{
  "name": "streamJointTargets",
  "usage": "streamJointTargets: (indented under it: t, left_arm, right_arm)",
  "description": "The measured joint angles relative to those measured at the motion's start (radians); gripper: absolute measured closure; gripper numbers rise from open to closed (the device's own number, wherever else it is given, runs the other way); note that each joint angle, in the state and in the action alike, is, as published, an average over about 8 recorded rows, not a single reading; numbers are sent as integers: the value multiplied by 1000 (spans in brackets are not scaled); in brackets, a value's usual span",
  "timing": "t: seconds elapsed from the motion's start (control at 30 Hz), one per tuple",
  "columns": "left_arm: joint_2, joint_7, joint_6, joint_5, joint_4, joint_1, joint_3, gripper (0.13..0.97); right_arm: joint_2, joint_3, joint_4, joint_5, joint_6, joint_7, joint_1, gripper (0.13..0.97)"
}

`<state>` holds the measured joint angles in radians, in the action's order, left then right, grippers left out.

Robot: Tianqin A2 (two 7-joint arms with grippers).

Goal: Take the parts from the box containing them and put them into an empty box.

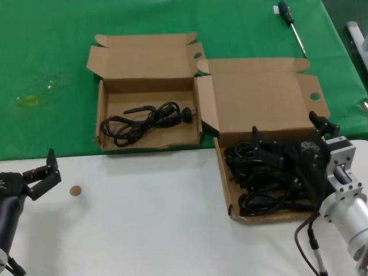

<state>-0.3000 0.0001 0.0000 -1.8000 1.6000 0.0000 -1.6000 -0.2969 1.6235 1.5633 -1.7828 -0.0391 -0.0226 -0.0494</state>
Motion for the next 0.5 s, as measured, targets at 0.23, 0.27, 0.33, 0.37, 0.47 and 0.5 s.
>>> streamJointTargets:
  t: [0.23,0.27,0.33,0.37,0.47,0.5]
  left_arm:
    - [0,0,0,0,0,0,0,132]
    - [0,0,0,0,0,0,0,132]
    - [0,0,0,0,0,0,0,132]
    - [0,0,0,0,0,0,0,132]
    - [0,0,0,0,0,0,0,132]
    - [0,0,0,0,0,0,0,132]
  right_arm:
    - [-1,-6,10,-4,10,6,13,129]
    - [-1,-6,10,-5,10,6,13,129]
    - [-1,-6,10,-5,10,6,13,129]
    - [-1,-6,10,-5,10,6,13,129]
    - [-1,-6,10,-5,10,6,13,129]
    - [-1,-6,10,-5,10,6,13,129]
